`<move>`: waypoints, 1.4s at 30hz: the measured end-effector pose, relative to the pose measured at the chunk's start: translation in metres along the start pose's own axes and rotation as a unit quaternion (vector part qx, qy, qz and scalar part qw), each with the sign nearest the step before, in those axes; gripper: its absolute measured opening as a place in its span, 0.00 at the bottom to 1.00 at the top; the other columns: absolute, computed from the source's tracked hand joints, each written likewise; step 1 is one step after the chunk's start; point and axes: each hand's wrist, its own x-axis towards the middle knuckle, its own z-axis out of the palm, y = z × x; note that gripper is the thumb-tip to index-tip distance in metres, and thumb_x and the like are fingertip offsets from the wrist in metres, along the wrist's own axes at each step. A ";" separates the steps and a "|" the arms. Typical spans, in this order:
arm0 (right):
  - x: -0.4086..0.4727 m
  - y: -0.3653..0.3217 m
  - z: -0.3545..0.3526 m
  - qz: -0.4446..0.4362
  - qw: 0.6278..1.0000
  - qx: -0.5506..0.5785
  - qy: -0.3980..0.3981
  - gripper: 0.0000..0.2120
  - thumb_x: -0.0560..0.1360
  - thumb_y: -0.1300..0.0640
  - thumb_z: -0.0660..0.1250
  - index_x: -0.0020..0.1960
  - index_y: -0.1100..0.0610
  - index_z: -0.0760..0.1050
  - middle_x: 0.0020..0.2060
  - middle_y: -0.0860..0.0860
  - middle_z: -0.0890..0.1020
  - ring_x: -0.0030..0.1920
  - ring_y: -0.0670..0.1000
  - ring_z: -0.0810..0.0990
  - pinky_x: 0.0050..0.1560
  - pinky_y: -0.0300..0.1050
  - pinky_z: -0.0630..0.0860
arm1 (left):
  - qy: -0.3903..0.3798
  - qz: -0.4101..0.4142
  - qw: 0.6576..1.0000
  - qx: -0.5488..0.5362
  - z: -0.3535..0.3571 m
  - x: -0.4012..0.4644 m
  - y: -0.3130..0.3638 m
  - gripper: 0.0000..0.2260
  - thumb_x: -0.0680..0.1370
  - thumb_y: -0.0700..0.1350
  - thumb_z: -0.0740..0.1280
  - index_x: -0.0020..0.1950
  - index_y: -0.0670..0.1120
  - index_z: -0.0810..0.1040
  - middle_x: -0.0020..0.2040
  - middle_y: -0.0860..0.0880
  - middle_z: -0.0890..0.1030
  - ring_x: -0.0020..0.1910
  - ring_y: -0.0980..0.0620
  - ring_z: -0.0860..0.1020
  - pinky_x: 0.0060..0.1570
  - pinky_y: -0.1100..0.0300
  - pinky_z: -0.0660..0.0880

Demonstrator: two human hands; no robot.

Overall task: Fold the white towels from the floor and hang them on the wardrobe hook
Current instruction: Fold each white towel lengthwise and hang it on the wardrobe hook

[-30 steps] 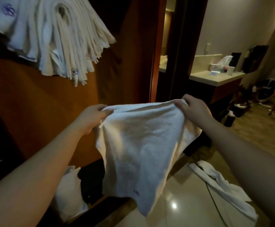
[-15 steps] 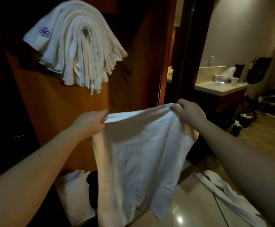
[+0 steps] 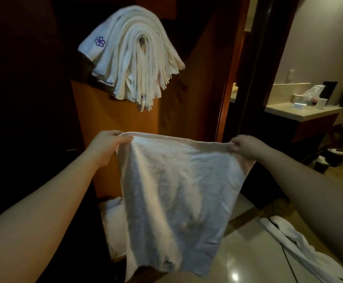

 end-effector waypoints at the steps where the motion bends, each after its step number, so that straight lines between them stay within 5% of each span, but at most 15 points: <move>1: -0.002 0.004 0.009 0.009 1.000 -0.013 -0.012 0.11 0.83 0.49 0.63 0.52 0.54 0.80 0.48 0.51 0.78 0.45 0.50 0.77 0.42 0.45 0.71 | 0.001 -0.027 0.998 -0.050 -0.003 -0.004 -0.002 0.10 0.76 0.46 0.74 0.54 0.44 0.83 0.53 0.42 0.85 0.55 0.42 0.82 0.59 0.45 0.77; 5: -0.008 -0.001 0.046 0.080 0.995 0.056 -0.017 0.13 0.83 0.47 0.60 0.48 0.54 0.76 0.47 0.52 0.79 0.43 0.49 0.77 0.37 0.43 0.68 | -0.024 -0.068 0.984 -0.161 -0.021 -0.003 -0.013 0.11 0.78 0.43 0.71 0.59 0.40 0.82 0.48 0.42 0.86 0.44 0.46 0.86 0.40 0.54 0.82; 9: -0.007 -0.024 0.068 0.164 0.950 0.263 0.032 0.13 0.82 0.45 0.62 0.47 0.53 0.77 0.41 0.54 0.83 0.40 0.51 0.80 0.37 0.44 0.73 | 0.000 -0.137 0.962 -0.235 -0.038 0.013 -0.019 0.07 0.77 0.43 0.72 0.54 0.44 0.82 0.47 0.43 0.86 0.41 0.45 0.86 0.38 0.51 0.83; 13: -0.011 -0.065 0.084 0.257 0.766 0.588 0.044 0.13 0.78 0.52 0.71 0.56 0.62 0.82 0.46 0.57 0.86 0.46 0.56 0.83 0.43 0.47 0.79 | 0.023 -0.196 0.952 -0.235 -0.040 0.026 -0.023 0.07 0.79 0.45 0.71 0.56 0.44 0.81 0.48 0.43 0.86 0.44 0.43 0.85 0.46 0.46 0.80; 15: -0.018 -0.095 0.089 0.286 0.654 0.700 0.030 0.15 0.76 0.54 0.74 0.58 0.62 0.81 0.50 0.57 0.86 0.51 0.57 0.84 0.50 0.51 0.81 | 0.039 -0.217 0.942 -0.255 -0.030 0.024 -0.022 0.05 0.80 0.45 0.70 0.51 0.44 0.80 0.41 0.44 0.86 0.36 0.44 0.85 0.42 0.46 0.79; 18: -0.028 -0.136 0.095 0.268 0.515 0.814 0.019 0.17 0.79 0.53 0.72 0.62 0.63 0.79 0.55 0.60 0.85 0.55 0.59 0.85 0.61 0.57 0.79 | 0.053 -0.244 0.921 -0.299 -0.003 0.014 -0.021 0.09 0.81 0.47 0.70 0.47 0.41 0.80 0.46 0.43 0.85 0.39 0.45 0.84 0.47 0.46 0.81; 20: -0.040 -0.164 0.097 0.224 0.542 0.809 0.048 0.17 0.82 0.51 0.66 0.63 0.62 0.79 0.55 0.58 0.85 0.55 0.55 0.85 0.62 0.55 0.78 | 0.033 -0.238 0.915 -0.325 0.022 0.001 -0.020 0.10 0.81 0.49 0.68 0.50 0.42 0.80 0.43 0.44 0.85 0.38 0.46 0.84 0.40 0.50 0.81; 24: -0.057 -0.211 0.102 0.161 0.698 0.683 0.138 0.15 0.82 0.45 0.62 0.62 0.50 0.81 0.53 0.47 0.86 0.56 0.47 0.84 0.60 0.52 0.79 | -0.001 -0.209 0.920 -0.332 0.076 -0.028 -0.013 0.07 0.81 0.50 0.69 0.47 0.49 0.79 0.41 0.48 0.85 0.43 0.48 0.84 0.47 0.51 0.83; 28: -0.064 -0.231 0.100 0.125 0.798 0.559 0.188 0.10 0.84 0.49 0.58 0.55 0.40 0.78 0.42 0.30 0.81 0.49 0.28 0.76 0.43 0.23 0.70 | -0.006 -0.168 0.952 -0.257 0.108 -0.038 -0.013 0.05 0.81 0.53 0.68 0.48 0.53 0.79 0.51 0.46 0.85 0.50 0.46 0.84 0.52 0.48 0.82; 33: -0.066 -0.210 0.096 0.083 0.814 0.523 0.240 0.10 0.85 0.51 0.59 0.56 0.40 0.78 0.43 0.29 0.78 0.51 0.25 0.74 0.46 0.18 0.67 | -0.030 -0.146 0.967 -0.205 0.128 -0.044 -0.014 0.14 0.81 0.57 0.66 0.61 0.51 0.80 0.56 0.46 0.84 0.56 0.45 0.83 0.56 0.47 0.82; 37: -0.065 -0.192 0.095 0.040 0.834 0.505 0.219 0.12 0.83 0.48 0.62 0.62 0.45 0.81 0.46 0.29 0.79 0.54 0.26 0.74 0.48 0.18 0.67 | -0.092 -0.130 0.969 -0.188 0.147 -0.045 -0.007 0.15 0.83 0.59 0.58 0.58 0.53 0.81 0.50 0.50 0.85 0.48 0.55 0.85 0.38 0.65 0.80; 39: -0.065 -0.179 0.095 0.029 0.844 0.496 0.203 0.12 0.82 0.51 0.64 0.64 0.43 0.79 0.46 0.24 0.78 0.54 0.25 0.73 0.48 0.17 0.66 | -0.123 -0.142 0.961 -0.201 0.151 -0.044 -0.002 0.20 0.83 0.63 0.55 0.58 0.51 0.80 0.48 0.51 0.85 0.42 0.58 0.85 0.34 0.66 0.79; 42: -0.069 -0.158 0.092 -0.037 0.864 0.476 0.161 0.18 0.80 0.54 0.66 0.69 0.42 0.74 0.53 0.26 0.75 0.58 0.26 0.71 0.52 0.18 0.66 | -0.189 -0.158 0.940 -0.236 0.149 -0.042 0.005 0.33 0.81 0.69 0.47 0.67 0.46 0.76 0.60 0.45 0.83 0.58 0.50 0.83 0.55 0.54 0.80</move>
